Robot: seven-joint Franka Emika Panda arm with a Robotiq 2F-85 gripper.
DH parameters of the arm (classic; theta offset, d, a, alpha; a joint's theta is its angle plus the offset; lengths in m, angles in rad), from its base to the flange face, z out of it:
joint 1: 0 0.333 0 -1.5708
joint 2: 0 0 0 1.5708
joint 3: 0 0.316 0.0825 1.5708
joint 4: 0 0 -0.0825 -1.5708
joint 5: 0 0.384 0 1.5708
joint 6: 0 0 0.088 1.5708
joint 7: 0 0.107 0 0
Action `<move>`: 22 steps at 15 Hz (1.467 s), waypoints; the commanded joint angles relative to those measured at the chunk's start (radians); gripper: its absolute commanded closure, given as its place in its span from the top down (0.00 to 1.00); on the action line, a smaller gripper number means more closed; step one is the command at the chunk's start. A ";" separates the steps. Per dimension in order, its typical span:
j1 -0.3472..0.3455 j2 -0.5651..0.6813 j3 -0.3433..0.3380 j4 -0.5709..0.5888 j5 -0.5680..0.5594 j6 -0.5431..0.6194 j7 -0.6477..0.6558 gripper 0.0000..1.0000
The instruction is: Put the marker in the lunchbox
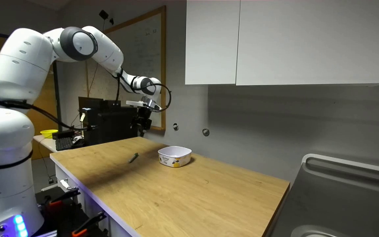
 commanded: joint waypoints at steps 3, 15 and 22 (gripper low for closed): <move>-0.059 0.121 -0.021 0.040 0.021 0.065 -0.178 1.00; -0.095 0.090 0.001 -0.171 0.121 0.139 -0.294 1.00; -0.041 0.097 -0.009 -0.157 0.072 0.260 -0.193 1.00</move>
